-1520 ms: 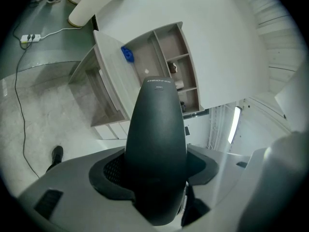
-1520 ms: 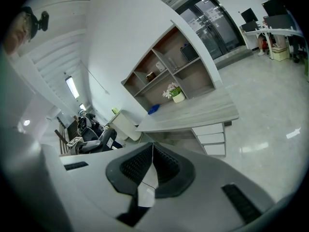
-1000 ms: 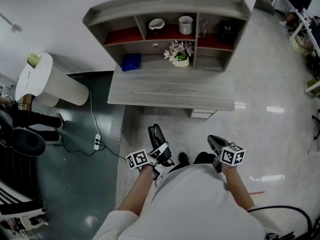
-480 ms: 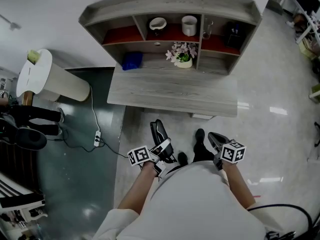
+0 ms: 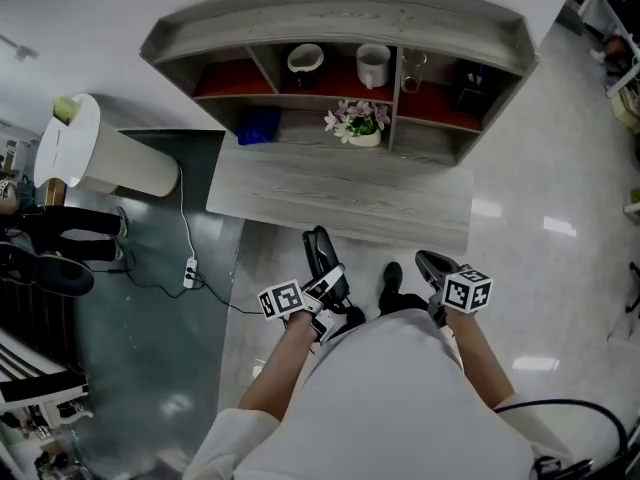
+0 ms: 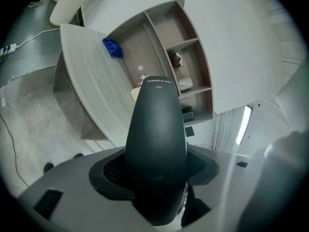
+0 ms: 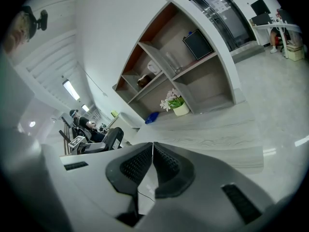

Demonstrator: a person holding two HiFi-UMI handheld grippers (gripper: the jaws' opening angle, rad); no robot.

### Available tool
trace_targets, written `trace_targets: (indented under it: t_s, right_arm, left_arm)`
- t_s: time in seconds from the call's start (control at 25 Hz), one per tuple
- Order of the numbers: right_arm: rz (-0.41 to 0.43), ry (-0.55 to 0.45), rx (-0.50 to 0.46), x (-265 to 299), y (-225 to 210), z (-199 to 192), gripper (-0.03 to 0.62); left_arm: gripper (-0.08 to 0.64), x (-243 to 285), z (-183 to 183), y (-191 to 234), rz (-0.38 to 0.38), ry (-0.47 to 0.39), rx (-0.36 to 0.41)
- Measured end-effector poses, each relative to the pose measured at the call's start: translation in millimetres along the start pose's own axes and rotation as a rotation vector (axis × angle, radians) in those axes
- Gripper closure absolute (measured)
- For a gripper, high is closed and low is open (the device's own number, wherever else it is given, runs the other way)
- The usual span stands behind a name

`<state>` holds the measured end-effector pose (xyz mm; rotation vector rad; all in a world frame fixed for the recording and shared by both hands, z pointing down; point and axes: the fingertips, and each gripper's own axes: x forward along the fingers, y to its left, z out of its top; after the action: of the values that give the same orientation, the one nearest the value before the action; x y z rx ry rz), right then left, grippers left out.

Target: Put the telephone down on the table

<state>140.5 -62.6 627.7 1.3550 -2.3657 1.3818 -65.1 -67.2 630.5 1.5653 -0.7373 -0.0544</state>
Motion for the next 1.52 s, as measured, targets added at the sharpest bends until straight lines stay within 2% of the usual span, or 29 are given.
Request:
trace_targets:
  t_s: [0.24, 0.56, 0.68, 0.84, 1.0, 1.24, 1.52]
  right_arm:
    - [-0.004, 0.040, -0.009, 1, -42, 20, 0.574]
    - [-0.023, 0.022, 0.049, -3, -63, 33, 0.574]
    - [-0.029, 0.023, 0.068, 6, -68, 34, 0.574]
    - [-0.055, 0.038, 0.067, 21, -67, 33, 0.573]
    - [-0.075, -0.004, 0.075, 40, -49, 51, 0.574]
    - [-0.092, -0.031, 0.089, 78, -32, 71, 0.573]
    - [-0.083, -0.019, 0.152, 121, -22, 74, 0.572]
  left_arm:
    - [0.259, 65, 10, -22, -0.002, 0.039, 0.062]
    - [0.259, 122, 28, -17, 0.033, 0.078, 0.067]
    - [0.259, 138, 43, -5, 0.063, 0.103, 0.095]
    - [0.259, 146, 62, 12, 0.076, 0.137, 0.094]
    - [0.259, 141, 83, 36, 0.103, 0.183, 0.102]
    - [0.259, 143, 120, 64, 0.143, 0.236, 0.155]
    - [0.259, 160, 171, 111, 0.217, 0.252, 0.175]
